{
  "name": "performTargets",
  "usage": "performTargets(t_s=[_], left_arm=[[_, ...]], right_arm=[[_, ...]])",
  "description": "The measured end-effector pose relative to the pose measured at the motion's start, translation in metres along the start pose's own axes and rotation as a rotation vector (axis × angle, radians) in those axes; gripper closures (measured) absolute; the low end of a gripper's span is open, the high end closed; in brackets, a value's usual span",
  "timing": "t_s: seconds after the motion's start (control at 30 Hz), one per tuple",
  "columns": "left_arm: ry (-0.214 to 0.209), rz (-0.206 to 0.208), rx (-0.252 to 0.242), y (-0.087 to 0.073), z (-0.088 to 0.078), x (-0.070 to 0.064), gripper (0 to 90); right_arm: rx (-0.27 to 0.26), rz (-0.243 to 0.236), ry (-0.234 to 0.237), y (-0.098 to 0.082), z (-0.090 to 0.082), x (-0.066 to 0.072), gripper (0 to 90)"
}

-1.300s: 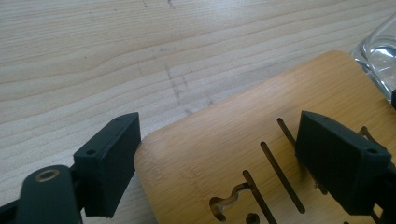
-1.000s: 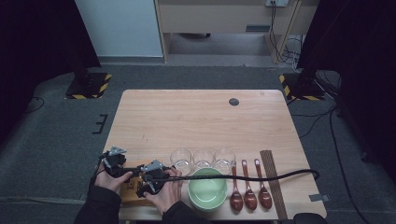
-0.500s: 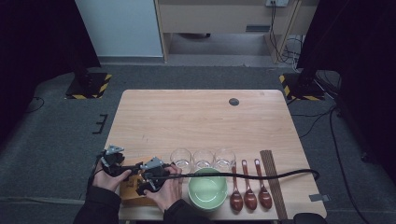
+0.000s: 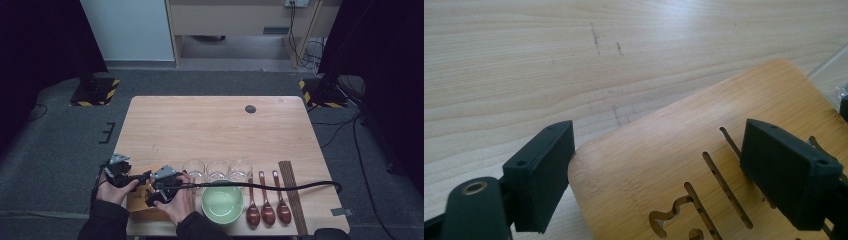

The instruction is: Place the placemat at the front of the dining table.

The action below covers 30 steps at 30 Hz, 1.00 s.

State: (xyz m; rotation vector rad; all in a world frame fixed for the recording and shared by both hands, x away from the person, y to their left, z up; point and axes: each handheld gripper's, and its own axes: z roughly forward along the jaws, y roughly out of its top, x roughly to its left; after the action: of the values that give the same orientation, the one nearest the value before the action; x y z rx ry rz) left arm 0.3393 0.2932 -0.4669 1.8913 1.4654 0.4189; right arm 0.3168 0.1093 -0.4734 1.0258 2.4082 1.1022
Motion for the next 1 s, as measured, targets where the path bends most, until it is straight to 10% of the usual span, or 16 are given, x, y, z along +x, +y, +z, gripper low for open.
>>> performTargets(t_s=[1.0], left_arm=[[0.006,0.043,-0.090,0.040,-0.017,-0.014,14.7]], right_arm=[[-0.068,-0.026,-0.031,0.029,-0.025,-0.018,7.7]])
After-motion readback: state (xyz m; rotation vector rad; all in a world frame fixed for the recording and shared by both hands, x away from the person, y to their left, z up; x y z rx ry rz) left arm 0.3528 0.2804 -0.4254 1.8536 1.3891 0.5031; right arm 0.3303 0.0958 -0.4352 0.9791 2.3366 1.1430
